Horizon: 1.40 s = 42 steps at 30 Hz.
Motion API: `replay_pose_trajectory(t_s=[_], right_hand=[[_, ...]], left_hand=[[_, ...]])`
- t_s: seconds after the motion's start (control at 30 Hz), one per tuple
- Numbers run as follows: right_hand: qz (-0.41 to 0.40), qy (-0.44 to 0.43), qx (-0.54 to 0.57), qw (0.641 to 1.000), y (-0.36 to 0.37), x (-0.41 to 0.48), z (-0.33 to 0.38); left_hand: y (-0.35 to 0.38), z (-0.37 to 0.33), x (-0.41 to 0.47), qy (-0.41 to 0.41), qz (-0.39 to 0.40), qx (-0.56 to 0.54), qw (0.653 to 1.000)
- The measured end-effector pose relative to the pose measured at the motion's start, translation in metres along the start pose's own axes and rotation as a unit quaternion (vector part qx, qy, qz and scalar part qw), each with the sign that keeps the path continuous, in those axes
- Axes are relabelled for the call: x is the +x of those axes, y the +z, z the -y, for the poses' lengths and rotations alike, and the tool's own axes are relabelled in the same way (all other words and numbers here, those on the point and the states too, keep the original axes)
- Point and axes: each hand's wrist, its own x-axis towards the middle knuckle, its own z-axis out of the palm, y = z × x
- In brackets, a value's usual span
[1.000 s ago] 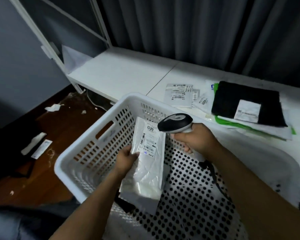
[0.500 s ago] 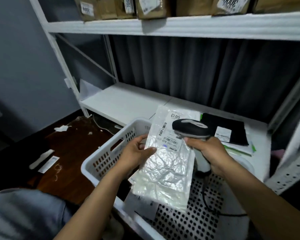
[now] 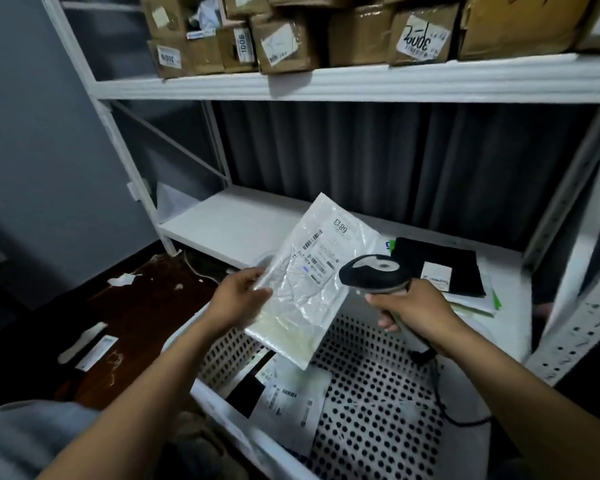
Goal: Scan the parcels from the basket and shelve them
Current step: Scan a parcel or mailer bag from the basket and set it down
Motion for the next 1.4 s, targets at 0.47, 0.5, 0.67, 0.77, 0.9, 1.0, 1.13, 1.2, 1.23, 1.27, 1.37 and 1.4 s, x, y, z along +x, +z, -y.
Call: replay_pose_trajectory(t_s=[0.47, 0.5, 0.67, 0.77, 0.9, 1.0, 1.13, 1.2, 1.23, 1.27, 1.37, 1.4], right_hand=[[-0.031, -0.036, -0.066, 0.997, -0.013, 0.015, 0.015], [-0.029, -0.037, -0.066, 0.997, -0.014, 0.015, 0.016], [-0.029, -0.051, -0.080, 0.995, -0.015, 0.015, 0.018], [-0.036, -0.055, -0.075, 0.995, -0.015, 0.016, 0.018], [-0.035, -0.058, -0.063, 0.996, -0.016, 0.019, 0.016], [-0.033, -0.056, -0.066, 0.996, -0.016, 0.020, 0.015], [-0.031, -0.055, -0.056, 0.996, -0.016, 0.022, 0.013], [-0.040, -0.049, -0.042, 0.997, -0.018, 0.029, 0.010], [-0.043, -0.042, -0.030, 0.998, -0.020, 0.033, 0.008], [-0.046, -0.033, -0.014, 0.998, -0.022, 0.037, 0.006], [-0.073, 0.002, 0.044, 0.996, -0.030, 0.057, -0.002], [-0.086, 0.014, 0.063, 0.994, -0.033, 0.063, -0.005]], left_hand=[[-0.033, 0.034, 0.023, 0.076, 0.030, 0.117, 0.990], [-0.033, 0.034, 0.024, 0.074, 0.033, 0.115, 0.990], [-0.033, 0.031, 0.024, 0.071, 0.050, 0.092, 0.992], [-0.033, 0.030, 0.024, 0.069, 0.052, 0.087, 0.992], [-0.031, 0.031, 0.024, 0.066, 0.063, 0.078, 0.993], [-0.029, 0.032, 0.024, 0.062, 0.068, 0.079, 0.993], [-0.022, 0.032, 0.029, 0.054, 0.067, 0.077, 0.993], [-0.015, 0.031, 0.033, 0.035, 0.055, 0.052, 0.997], [-0.010, 0.031, 0.035, 0.016, 0.046, 0.023, 0.999], [-0.005, 0.032, 0.038, -0.001, 0.041, -0.013, 0.999], [0.012, 0.035, 0.056, -0.038, 0.017, -0.078, 0.996], [0.019, 0.036, 0.063, -0.049, 0.005, -0.094, 0.994]])
